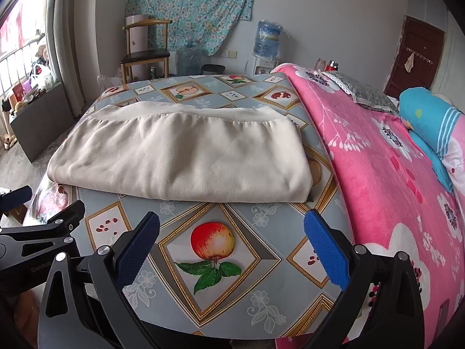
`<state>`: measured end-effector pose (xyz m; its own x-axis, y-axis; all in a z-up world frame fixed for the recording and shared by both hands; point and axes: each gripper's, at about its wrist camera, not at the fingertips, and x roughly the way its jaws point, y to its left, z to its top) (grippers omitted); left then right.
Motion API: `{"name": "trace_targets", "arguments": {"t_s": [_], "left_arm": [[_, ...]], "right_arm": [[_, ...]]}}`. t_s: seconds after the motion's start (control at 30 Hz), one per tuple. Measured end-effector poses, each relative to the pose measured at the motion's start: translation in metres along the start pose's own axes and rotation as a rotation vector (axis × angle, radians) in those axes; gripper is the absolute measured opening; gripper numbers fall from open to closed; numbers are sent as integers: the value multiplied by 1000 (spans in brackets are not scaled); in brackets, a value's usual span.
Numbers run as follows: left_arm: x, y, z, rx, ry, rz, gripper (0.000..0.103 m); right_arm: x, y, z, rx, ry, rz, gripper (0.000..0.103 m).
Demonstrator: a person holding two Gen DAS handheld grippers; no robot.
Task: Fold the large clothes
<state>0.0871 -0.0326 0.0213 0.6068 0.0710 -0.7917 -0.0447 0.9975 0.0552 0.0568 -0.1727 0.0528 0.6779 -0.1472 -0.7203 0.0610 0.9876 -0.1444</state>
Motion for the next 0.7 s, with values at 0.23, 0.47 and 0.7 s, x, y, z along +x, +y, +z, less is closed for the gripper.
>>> {"name": "trace_targets", "arguments": {"t_s": [0.23,0.47,0.7], "left_arm": [[0,-1,-1,-1,2,-2,95],[1,-2,-3,-2,7,-5,95],[1,-2,-3,-2,8,-7,95]], "right_arm": [[0,-1,0,0,1,0,97],[1,-3,0,3,6,0,97],[2,-4,-1,4,7,-1,97]]}}
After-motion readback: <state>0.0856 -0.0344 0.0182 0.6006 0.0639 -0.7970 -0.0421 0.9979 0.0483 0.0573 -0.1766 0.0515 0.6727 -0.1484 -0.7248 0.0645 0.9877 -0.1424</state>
